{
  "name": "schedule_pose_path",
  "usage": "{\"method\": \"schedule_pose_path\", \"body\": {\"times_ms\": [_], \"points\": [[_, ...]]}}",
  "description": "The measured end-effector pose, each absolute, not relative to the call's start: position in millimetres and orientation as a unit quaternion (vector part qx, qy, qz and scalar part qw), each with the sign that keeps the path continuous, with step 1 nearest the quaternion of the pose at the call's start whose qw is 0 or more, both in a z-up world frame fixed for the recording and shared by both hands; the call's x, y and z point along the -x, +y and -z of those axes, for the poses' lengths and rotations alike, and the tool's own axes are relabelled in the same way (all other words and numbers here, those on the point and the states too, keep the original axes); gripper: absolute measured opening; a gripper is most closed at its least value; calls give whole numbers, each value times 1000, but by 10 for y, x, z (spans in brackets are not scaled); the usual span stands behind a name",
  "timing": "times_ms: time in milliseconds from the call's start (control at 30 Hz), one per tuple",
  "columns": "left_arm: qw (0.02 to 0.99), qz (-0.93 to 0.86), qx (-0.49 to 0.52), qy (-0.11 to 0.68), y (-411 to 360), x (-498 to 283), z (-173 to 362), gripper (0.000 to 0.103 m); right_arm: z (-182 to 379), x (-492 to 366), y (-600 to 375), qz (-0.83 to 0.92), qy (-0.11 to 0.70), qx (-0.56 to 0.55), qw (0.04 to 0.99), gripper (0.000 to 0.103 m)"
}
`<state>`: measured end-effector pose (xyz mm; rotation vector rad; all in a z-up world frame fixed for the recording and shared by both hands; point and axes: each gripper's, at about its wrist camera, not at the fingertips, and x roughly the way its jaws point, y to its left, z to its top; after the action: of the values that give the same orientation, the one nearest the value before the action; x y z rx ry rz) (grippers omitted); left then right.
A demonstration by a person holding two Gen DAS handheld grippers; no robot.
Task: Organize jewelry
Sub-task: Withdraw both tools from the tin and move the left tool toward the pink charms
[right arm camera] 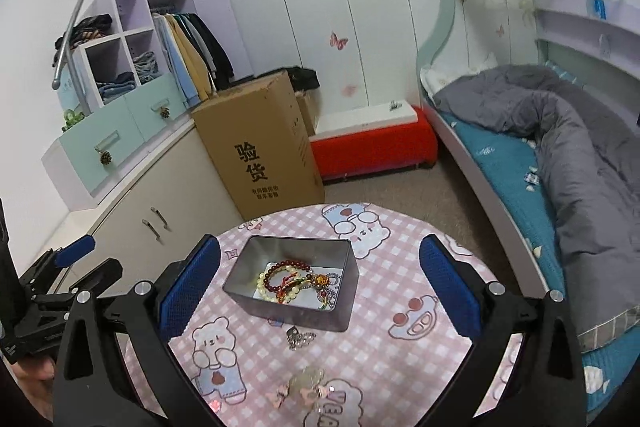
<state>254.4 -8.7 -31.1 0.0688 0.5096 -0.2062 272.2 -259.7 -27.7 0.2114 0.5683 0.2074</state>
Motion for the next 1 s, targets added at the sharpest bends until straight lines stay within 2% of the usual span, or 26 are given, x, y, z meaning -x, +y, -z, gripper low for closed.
{"method": "schedule_pose_path", "body": {"times_ms": [433, 800, 1000], "points": [[972, 102, -27, 209, -4, -1847, 170, 95, 124, -1949, -2567, -98, 233, -77, 964, 96], [971, 91, -25, 221, 38, -1455, 499, 95, 326, -1420, -2583, -79, 228, -72, 968, 96], [960, 93, -24, 264, 6, -1427, 862, 95, 590, -1229, -2515, -73, 246, -70, 964, 96]]}}
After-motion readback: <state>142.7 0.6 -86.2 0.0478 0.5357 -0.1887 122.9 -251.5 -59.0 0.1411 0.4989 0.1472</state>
